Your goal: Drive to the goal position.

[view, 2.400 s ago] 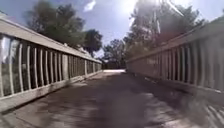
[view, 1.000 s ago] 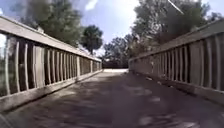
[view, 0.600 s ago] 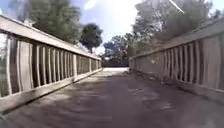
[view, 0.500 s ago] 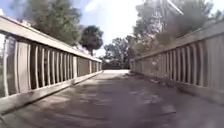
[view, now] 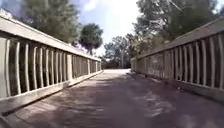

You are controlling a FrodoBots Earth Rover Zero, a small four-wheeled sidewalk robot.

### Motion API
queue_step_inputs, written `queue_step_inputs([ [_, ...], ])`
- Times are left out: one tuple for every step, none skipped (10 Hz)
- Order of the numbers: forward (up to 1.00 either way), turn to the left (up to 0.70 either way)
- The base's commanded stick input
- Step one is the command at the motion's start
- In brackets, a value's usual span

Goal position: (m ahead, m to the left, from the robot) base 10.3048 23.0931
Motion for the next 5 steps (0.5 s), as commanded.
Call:
queue_step_inputs([
  [0.70,0.00],
  [0.70,0.00],
  [0.70,0.00],
  [0.70,0.00],
  [0.70,0.00],
])
